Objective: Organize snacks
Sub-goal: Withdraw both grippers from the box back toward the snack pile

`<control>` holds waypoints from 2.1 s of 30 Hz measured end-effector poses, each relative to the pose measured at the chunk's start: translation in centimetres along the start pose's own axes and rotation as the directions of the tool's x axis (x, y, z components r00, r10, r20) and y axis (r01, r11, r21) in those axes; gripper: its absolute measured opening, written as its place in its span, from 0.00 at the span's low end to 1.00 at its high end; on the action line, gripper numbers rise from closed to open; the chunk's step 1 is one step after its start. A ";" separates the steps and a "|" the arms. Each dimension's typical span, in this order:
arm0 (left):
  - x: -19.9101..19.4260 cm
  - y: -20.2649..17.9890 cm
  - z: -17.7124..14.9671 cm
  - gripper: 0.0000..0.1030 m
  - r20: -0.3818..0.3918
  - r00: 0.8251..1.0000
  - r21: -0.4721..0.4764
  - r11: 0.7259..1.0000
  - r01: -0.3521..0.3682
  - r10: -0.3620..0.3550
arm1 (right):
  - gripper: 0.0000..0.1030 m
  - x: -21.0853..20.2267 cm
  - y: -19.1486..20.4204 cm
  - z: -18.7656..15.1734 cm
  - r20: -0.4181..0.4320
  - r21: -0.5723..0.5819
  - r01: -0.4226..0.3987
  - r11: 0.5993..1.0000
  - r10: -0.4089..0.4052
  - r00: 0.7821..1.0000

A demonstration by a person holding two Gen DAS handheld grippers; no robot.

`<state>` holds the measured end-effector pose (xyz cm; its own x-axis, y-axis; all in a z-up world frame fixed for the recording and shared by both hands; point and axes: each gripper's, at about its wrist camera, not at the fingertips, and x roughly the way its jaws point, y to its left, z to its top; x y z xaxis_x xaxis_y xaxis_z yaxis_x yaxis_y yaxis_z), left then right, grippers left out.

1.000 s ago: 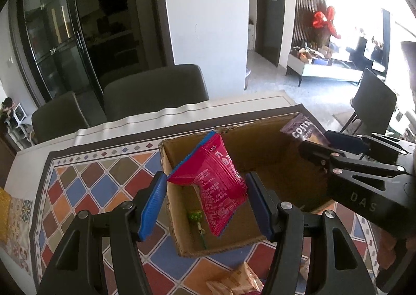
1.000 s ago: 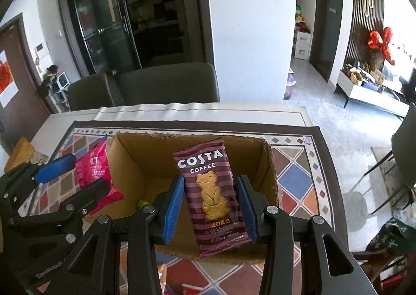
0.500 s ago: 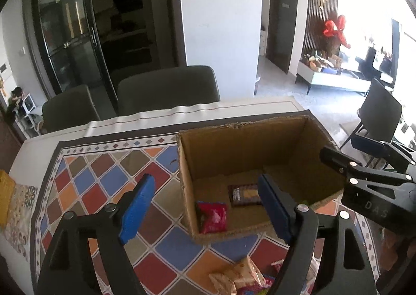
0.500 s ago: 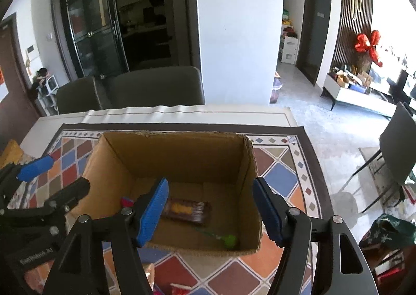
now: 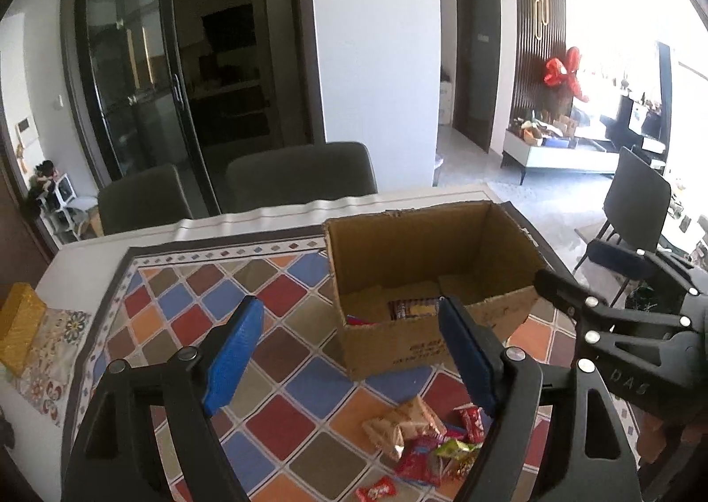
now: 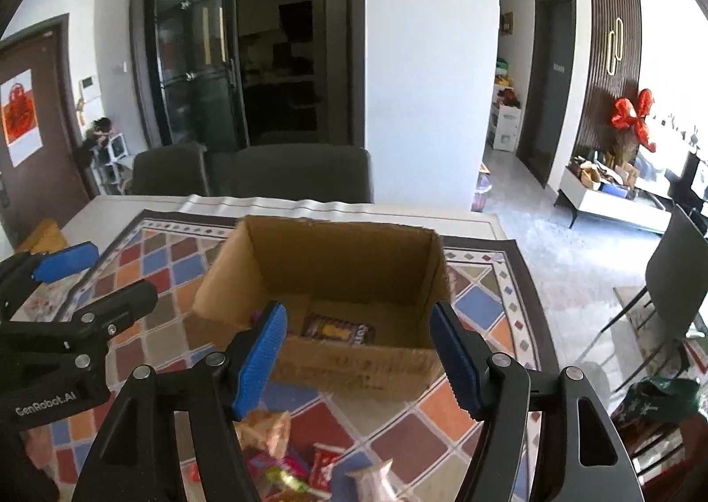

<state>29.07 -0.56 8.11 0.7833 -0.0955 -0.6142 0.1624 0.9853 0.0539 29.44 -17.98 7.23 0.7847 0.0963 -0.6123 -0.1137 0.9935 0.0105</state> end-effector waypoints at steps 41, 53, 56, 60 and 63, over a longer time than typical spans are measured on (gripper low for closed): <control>-4.1 0.8 -16.6 0.83 -0.145 0.987 -0.086 0.995 0.055 -0.067 | 0.66 -4.2 4.5 -15.3 -0.128 0.090 -0.090 0.992 0.101 0.987; 0.4 0.3 -18.6 0.82 -0.245 0.962 -0.112 0.989 0.095 -0.120 | 0.66 -0.4 4.0 -18.1 -0.251 0.134 -0.082 0.988 0.114 0.961; 1.6 0.4 -19.0 0.82 -0.260 0.957 -0.125 0.987 0.101 -0.131 | 0.66 0.8 3.8 -18.4 -0.278 0.146 -0.080 0.986 0.118 0.953; 3.3 0.3 -19.3 0.81 -0.289 0.948 -0.125 0.987 0.103 -0.135 | 0.65 2.0 3.7 -18.7 -0.292 0.139 -0.063 0.988 0.101 0.951; 4.5 0.2 -19.5 0.81 -0.306 0.943 -0.122 0.988 0.099 -0.132 | 0.60 2.8 3.6 -18.8 -0.303 0.130 -0.060 0.990 0.097 0.948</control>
<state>20.96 2.01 -10.00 0.5338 -0.1771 -0.8268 0.1649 0.9808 -0.1036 19.80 -15.24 -9.32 0.5487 0.1690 -0.8188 -0.0804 0.9855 0.1496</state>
